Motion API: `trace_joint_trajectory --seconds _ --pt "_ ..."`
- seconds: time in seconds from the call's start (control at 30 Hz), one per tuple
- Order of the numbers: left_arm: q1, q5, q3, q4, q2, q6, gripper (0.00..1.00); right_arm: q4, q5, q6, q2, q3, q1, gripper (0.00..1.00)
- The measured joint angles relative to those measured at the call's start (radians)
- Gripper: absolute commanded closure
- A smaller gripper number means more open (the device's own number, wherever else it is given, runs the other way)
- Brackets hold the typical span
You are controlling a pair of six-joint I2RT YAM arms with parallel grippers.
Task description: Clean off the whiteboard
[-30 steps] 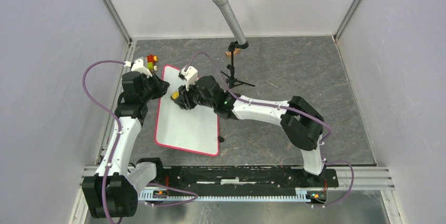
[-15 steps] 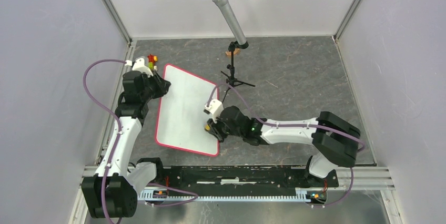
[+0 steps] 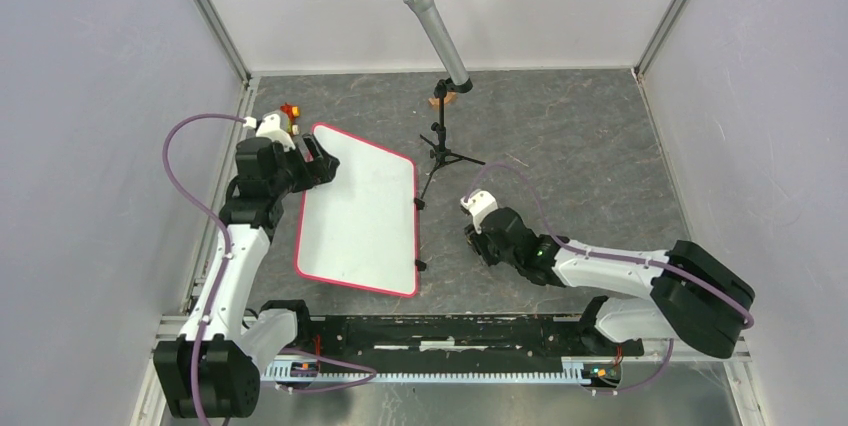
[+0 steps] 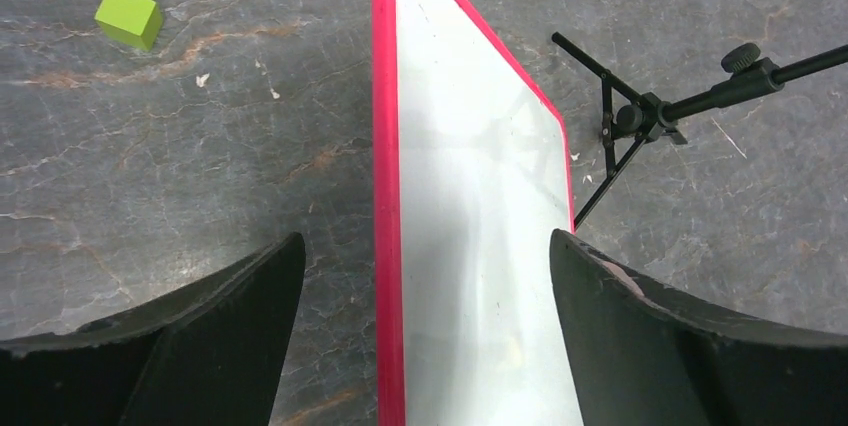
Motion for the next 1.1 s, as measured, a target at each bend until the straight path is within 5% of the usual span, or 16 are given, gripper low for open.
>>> trace_joint_trajectory --seconds 0.27,0.53,0.9,1.1 --pt "0.0 -0.053 0.029 -0.077 -0.095 0.037 0.0 -0.088 -0.004 -0.009 -0.085 -0.012 -0.002 0.02" --pt "-0.067 0.038 0.247 -0.122 -0.177 0.072 0.0 -0.293 0.094 -0.076 -0.327 0.122 -0.002 0.02" --pt "-0.201 0.447 0.327 0.209 -0.312 0.052 0.0 -0.386 0.394 -0.234 -0.673 0.466 -0.002 0.02" --pt "-0.214 0.493 0.329 0.299 -0.391 0.052 0.0 -0.366 0.454 -0.303 -0.795 0.52 -0.004 0.02"
